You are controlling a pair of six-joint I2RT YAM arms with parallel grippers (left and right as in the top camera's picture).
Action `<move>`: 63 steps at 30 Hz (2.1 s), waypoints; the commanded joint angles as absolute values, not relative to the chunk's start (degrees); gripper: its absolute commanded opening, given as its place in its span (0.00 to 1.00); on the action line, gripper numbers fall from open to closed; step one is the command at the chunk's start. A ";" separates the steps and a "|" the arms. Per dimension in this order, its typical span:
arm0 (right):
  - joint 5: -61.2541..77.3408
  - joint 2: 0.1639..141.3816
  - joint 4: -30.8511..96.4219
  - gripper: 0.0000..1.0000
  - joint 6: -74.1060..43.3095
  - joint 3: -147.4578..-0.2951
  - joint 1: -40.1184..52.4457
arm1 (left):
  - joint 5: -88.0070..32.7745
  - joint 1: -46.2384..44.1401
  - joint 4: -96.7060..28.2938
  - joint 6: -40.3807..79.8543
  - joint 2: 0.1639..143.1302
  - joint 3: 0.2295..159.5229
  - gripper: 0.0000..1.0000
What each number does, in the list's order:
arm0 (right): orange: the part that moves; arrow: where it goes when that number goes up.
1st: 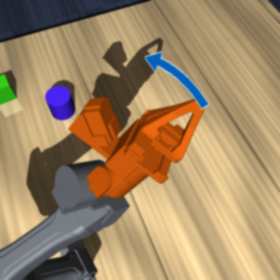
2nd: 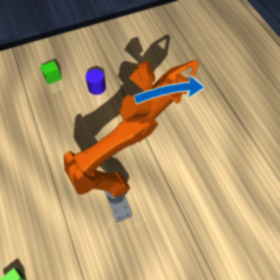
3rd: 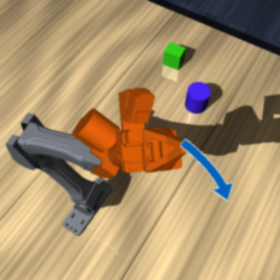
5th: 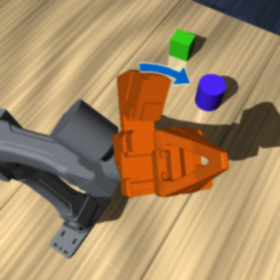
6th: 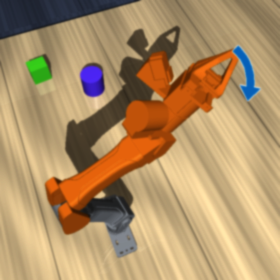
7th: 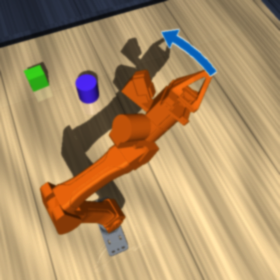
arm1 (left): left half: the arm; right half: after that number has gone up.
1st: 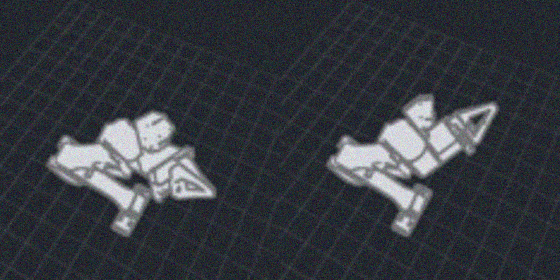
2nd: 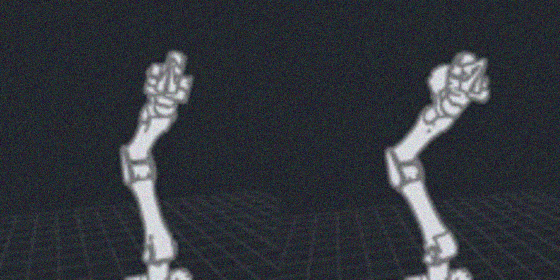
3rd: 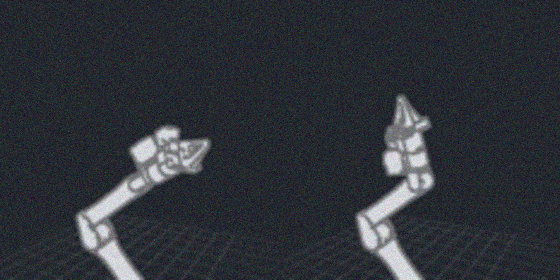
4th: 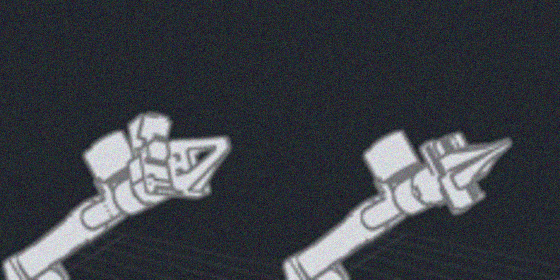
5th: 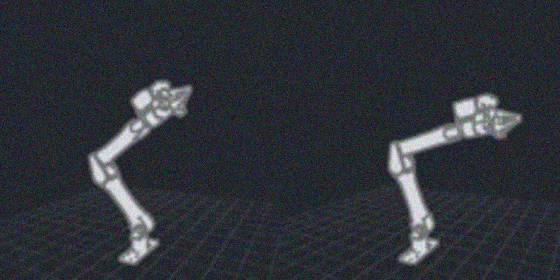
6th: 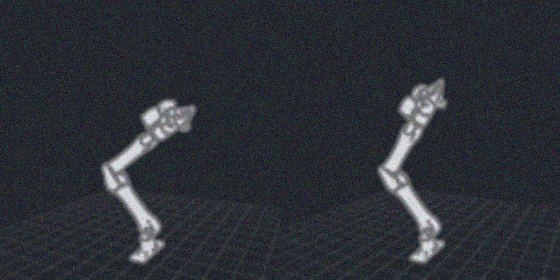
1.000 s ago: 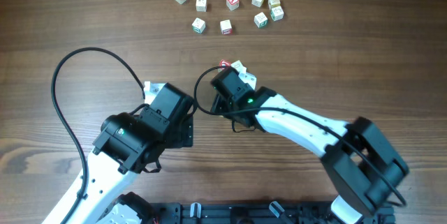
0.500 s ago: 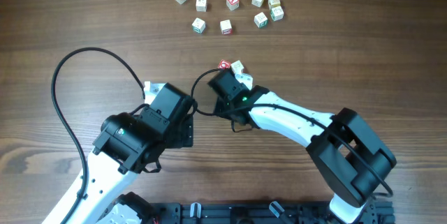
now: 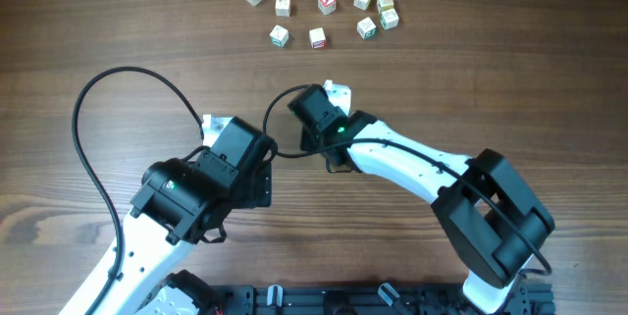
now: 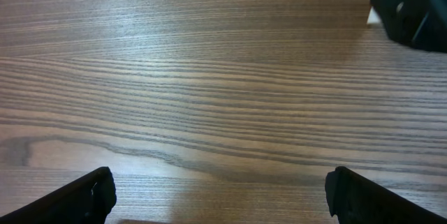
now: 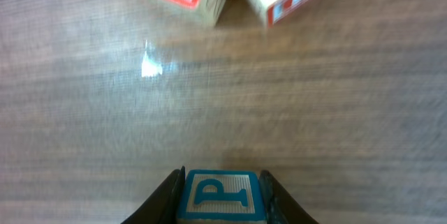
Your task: Form a circle
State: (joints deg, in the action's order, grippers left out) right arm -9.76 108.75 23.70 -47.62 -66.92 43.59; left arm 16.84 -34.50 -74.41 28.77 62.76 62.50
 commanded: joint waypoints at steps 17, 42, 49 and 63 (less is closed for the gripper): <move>-11.03 111.50 19.25 0.40 -41.93 -68.38 39.77 | 17.58 -34.24 -74.41 28.88 62.37 62.26 1.00; -7.60 115.87 33.98 0.50 -63.22 -76.44 42.00 | 17.58 -34.24 -74.41 28.88 62.37 62.24 1.00; -8.29 116.05 33.91 0.33 -63.29 -76.44 42.00 | 17.58 -34.24 -74.41 28.88 62.37 62.24 1.00; -7.64 116.05 29.47 0.28 -47.48 -76.47 41.87 | 17.58 -34.24 -74.41 28.91 62.37 62.26 1.00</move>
State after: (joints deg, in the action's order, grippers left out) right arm -7.70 115.33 30.59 -53.06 -75.90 41.98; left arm 16.84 -34.50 -74.41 28.77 62.76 62.50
